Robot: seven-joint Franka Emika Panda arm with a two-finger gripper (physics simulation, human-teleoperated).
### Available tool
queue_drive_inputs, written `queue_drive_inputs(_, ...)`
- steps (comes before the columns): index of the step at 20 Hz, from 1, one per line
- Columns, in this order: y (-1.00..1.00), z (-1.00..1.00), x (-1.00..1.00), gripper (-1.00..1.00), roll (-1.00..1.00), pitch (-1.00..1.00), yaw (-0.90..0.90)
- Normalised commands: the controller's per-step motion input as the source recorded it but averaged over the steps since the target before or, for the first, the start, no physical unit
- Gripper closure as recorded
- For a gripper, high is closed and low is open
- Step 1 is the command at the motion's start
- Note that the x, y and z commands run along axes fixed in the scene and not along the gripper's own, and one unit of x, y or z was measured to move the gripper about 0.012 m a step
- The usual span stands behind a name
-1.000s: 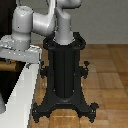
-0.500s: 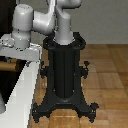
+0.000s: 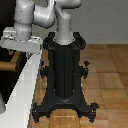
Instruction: Open the door by pressing down and pulling on the handle.
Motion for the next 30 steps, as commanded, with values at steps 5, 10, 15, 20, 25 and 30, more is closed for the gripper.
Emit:
queue_drive_inputs(5, 0.0, -0.2, 0.2, -1.0, 0.0, 0.0, 0.0)
queue_drive_inputs(10, 0.0, -0.4, 0.0, -1.0, 0.0, 0.0, 0.0)
queue_drive_inputs(15, 0.0, -0.4, 0.0, -1.0, 0.0, 0.0, 0.0)
queue_drive_inputs(20, 0.0, -0.2, 0.0, -1.0, 0.0, 0.0, 0.0)
queue_drive_inputs(25, 0.0, -0.6, 0.0, -1.0, 0.0, 0.0, 0.0)
queue_drive_inputs(30, 0.0, -0.4, 0.0, -1.0, 0.0, 0.0, 0.0)
